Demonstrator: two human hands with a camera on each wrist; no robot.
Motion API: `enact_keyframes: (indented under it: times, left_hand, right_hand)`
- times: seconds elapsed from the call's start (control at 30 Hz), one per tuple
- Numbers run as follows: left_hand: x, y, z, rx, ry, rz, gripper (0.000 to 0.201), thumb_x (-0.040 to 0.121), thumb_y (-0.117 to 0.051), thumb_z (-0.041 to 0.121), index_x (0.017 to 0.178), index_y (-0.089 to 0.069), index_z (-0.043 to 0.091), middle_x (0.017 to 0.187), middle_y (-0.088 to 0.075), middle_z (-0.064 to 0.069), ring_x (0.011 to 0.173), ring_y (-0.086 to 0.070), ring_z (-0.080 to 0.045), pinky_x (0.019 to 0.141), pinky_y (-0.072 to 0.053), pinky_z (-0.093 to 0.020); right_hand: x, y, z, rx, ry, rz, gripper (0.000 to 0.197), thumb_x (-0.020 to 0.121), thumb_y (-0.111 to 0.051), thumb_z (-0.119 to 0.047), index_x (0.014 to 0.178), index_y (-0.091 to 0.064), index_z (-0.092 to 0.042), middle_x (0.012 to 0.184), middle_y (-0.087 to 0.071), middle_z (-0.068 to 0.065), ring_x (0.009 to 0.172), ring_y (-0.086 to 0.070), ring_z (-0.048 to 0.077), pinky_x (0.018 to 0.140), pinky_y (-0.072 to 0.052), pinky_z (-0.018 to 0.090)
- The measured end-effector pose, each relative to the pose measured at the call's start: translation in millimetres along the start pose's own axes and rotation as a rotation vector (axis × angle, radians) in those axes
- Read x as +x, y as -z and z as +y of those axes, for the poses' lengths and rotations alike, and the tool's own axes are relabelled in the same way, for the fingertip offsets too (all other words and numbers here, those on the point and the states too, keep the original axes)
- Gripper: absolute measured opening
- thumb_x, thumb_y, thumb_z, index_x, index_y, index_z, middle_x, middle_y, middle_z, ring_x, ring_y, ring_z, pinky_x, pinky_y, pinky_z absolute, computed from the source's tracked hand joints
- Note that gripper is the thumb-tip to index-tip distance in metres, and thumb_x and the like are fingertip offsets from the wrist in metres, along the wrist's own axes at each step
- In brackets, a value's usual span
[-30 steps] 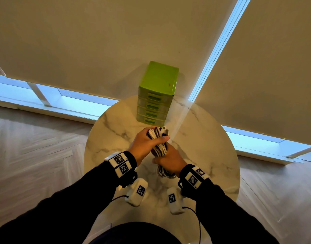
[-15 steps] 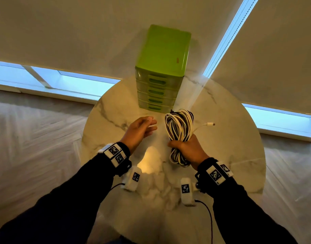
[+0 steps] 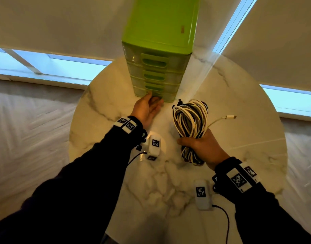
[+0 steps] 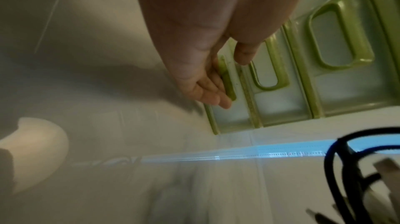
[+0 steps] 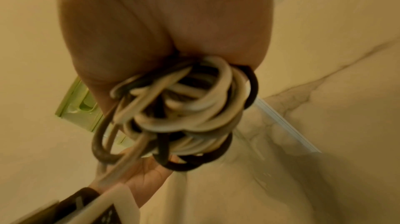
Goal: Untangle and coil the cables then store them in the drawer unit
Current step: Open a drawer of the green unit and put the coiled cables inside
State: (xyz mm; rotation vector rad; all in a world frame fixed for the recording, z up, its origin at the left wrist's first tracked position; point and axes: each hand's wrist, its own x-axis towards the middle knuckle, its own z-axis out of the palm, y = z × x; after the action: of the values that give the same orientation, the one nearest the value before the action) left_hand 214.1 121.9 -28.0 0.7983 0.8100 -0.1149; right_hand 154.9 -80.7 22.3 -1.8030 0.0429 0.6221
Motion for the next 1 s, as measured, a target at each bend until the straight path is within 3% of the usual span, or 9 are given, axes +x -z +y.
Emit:
enact_keyframes:
  times: [0.17, 0.23, 0.37, 0.5, 0.6, 0.7, 0.8, 0.9, 1.0]
  left_hand:
    - [-34.1, 28.5, -28.6, 0.023, 0.007, 0.003, 0.024, 0.106, -0.047, 0.027, 0.115, -0.061, 0.01, 0.103, -0.071, -0.007, 0.101, -0.068, -0.02, 0.102, -0.049, -0.038]
    - [-54.2, 45.9, -43.5, 0.046, 0.021, 0.006, 0.028, 0.106, -0.046, 0.028, 0.122, -0.06, 0.009, 0.113, -0.069, -0.009, 0.105, -0.067, -0.021, 0.099, -0.05, -0.037]
    - [-90.6, 74.2, -63.3, 0.081, 0.064, 0.017, 0.03, 0.106, -0.047, 0.028, 0.125, -0.058, 0.007, 0.119, -0.065, -0.015, 0.11, -0.064, -0.027, 0.082, -0.053, -0.029]
    - [-116.2, 86.3, -75.7, 0.077, 0.071, 0.037, 0.035, 0.106, -0.047, 0.026, 0.129, -0.058, 0.003, 0.117, -0.064, -0.016, 0.104, -0.064, -0.028, 0.079, -0.051, -0.029]
    - [-126.3, 92.6, -82.5, 0.098, 0.076, 0.031, 0.041, 0.106, -0.047, 0.03, 0.135, -0.056, 0.003, 0.121, -0.065, -0.013, 0.095, -0.067, -0.021, 0.08, -0.05, -0.03]
    - [-132.0, 95.4, -81.7, 0.133, 0.094, 0.044, 0.041, 0.106, -0.046, 0.032, 0.133, -0.058, 0.003, 0.114, -0.068, -0.01, 0.093, -0.067, -0.018, 0.08, -0.049, -0.029]
    - [-135.9, 103.7, -79.2, 0.199, 0.13, 0.028, 0.033, 0.103, -0.05, 0.032, 0.116, -0.064, 0.006, 0.095, -0.069, -0.009, 0.084, -0.066, -0.022, 0.072, -0.048, -0.031]
    - [-139.7, 110.0, -63.2, 0.326, -0.002, 0.028, 0.023, 0.102, -0.055, 0.027, 0.105, -0.061, 0.005, 0.079, -0.062, -0.011, 0.063, -0.059, -0.022, 0.058, -0.044, -0.036]
    - [-127.2, 113.7, -36.7, 0.567, -0.254, 0.113, 0.012, 0.1, -0.059, 0.015, 0.108, -0.06, 0.007, 0.082, -0.058, -0.005, 0.052, -0.055, -0.002, 0.051, -0.044, -0.017]
  right_hand:
    - [-11.6, -0.1, -5.0, -0.015, -0.019, -0.006, 0.033, 0.077, -0.077, 0.002, 0.095, -0.069, -0.024, 0.09, -0.074, -0.004, 0.08, -0.068, 0.003, 0.069, -0.055, 0.02]
    - [-17.1, -3.2, -6.4, -0.042, -0.037, -0.006, 0.028, 0.075, -0.079, -0.003, 0.096, -0.071, -0.021, 0.089, -0.074, -0.001, 0.08, -0.069, 0.007, 0.071, -0.055, 0.027]
    - [-30.7, -14.0, -11.2, -0.088, -0.049, -0.026, 0.025, 0.074, -0.079, -0.004, 0.093, -0.07, -0.018, 0.084, -0.071, -0.002, 0.074, -0.066, 0.005, 0.068, -0.051, 0.024]
    - [-42.0, -26.5, -14.7, -0.136, -0.062, -0.033, 0.029, 0.074, -0.078, -0.006, 0.099, -0.069, -0.018, 0.086, -0.069, -0.006, 0.08, -0.064, 0.006, 0.065, -0.046, 0.02]
    - [-46.6, -37.5, -10.6, -0.133, -0.114, -0.013, 0.038, 0.07, -0.079, -0.012, 0.107, -0.07, -0.016, 0.094, -0.072, -0.001, 0.091, -0.068, 0.015, 0.074, -0.053, 0.028]
    - [-51.2, -45.2, -8.5, -0.151, -0.137, -0.001, 0.044, 0.066, -0.079, -0.016, 0.109, -0.07, -0.017, 0.097, -0.073, 0.0, 0.092, -0.068, 0.016, 0.077, -0.056, 0.031]
    - [-50.5, -49.6, -12.3, -0.165, -0.134, 0.002, 0.04, 0.069, -0.079, -0.013, 0.107, -0.07, -0.015, 0.093, -0.072, -0.001, 0.089, -0.067, 0.015, 0.07, -0.051, 0.026]
    - [-39.5, -58.1, -21.1, -0.209, -0.162, 0.01, 0.042, 0.065, -0.08, -0.018, 0.105, -0.068, -0.016, 0.094, -0.07, 0.0, 0.092, -0.066, 0.018, 0.072, -0.052, 0.029]
    - [-22.5, -69.3, -34.0, -0.275, -0.171, 0.021, 0.053, 0.057, -0.077, -0.029, 0.109, -0.066, -0.021, 0.101, -0.07, 0.002, 0.097, -0.065, 0.022, 0.088, -0.055, 0.04]
